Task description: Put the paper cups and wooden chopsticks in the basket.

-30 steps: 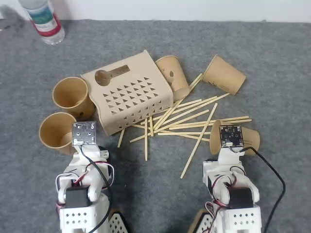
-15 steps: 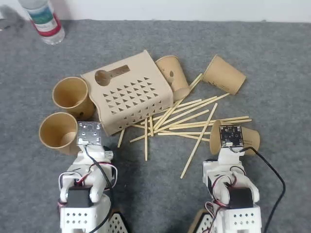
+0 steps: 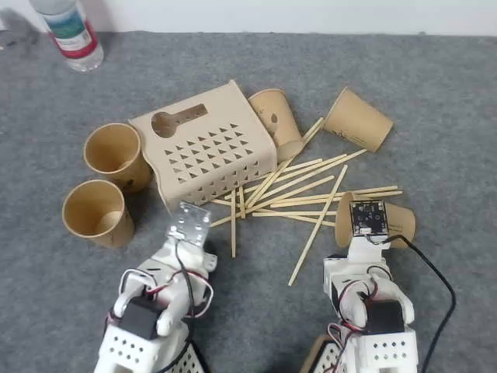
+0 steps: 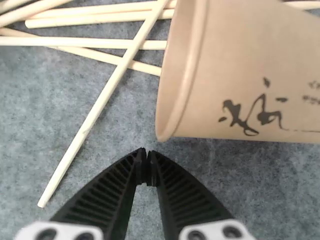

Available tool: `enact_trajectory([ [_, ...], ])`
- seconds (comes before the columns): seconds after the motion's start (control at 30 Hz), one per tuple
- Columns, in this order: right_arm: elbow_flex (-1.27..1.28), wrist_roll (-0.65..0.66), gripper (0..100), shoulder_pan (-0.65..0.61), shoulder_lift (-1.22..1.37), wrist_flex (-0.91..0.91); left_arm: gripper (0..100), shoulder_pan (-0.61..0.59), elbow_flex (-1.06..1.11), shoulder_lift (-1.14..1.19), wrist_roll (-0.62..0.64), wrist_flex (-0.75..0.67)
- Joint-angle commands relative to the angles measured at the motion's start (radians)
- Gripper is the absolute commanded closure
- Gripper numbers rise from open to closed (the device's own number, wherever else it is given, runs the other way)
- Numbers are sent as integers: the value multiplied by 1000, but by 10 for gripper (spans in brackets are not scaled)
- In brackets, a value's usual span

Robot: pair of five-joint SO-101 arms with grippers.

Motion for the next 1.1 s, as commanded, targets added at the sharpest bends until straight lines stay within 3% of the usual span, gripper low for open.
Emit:
enact_trajectory([
  [0.0, 17, -9, 990, -2, -13, -19, 987, 86, -5, -17, -6, 5],
  [0.27, 17, -5, 991, 4, -13, -70, 987, 351, -5, -17, -9, -2],
  [0.53, 17, -3, 991, 4, -13, -96, 987, 423, -5, -17, -6, 5],
  [0.83, 17, -2, 990, 16, -12, -96, 987, 419, -5, -17, -5, 3],
  [1.07, 17, -2, 990, 282, -13, -170, 987, 219, -7, -17, -5, 5],
])
